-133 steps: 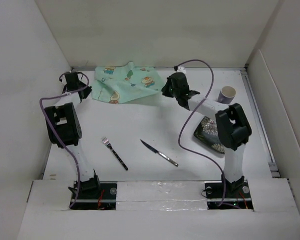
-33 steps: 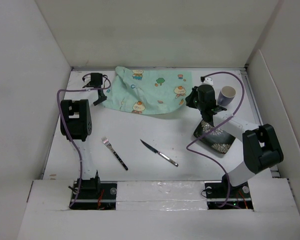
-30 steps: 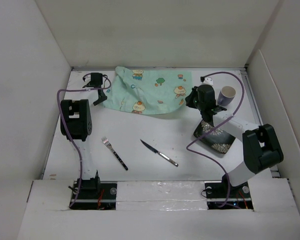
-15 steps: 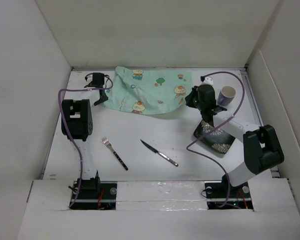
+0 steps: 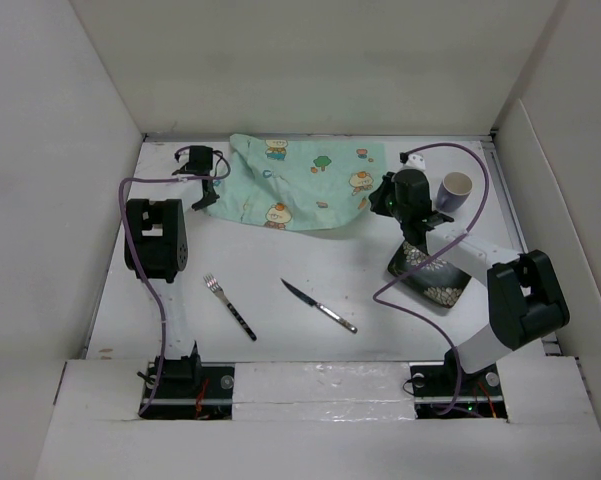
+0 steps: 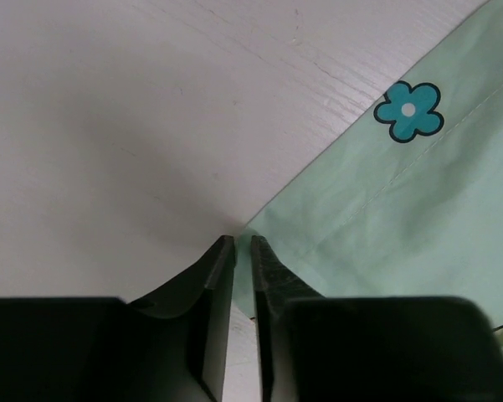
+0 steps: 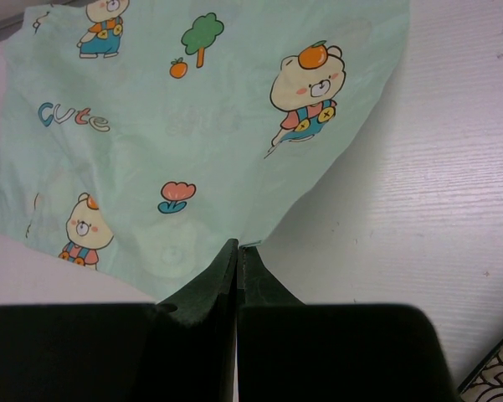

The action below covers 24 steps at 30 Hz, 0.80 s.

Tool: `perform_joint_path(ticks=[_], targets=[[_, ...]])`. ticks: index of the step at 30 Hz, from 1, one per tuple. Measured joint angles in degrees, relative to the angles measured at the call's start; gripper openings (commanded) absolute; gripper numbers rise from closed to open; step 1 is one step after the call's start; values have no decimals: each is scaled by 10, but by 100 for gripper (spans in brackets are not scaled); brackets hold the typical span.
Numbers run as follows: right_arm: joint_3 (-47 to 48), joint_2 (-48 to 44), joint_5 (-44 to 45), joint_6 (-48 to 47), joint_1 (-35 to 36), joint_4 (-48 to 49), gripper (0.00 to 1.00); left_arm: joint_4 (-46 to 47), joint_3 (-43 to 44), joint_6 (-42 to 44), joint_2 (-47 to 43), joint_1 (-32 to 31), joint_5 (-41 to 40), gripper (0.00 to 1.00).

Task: Set the dinner table for one person

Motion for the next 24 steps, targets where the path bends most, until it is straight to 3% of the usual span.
perform_joint_path(ticks=[2,7,13,19,24], targets=[[0,0,0,0,0,0,0,-1,0,3,0,0,0,0],[0,0,0,0,0,0,0,-1,-3,5,-5,0,11,0],[0,-3,1,0,0,0,0,-17,-41,-7,-58,-1,82,0],[0,-62,21,-12,8,-19,0,26,-83,-49,-205,1,160,0],[13,-163,46,-31,20,-53,0,79,-105,-87,-388,24,201,0]])
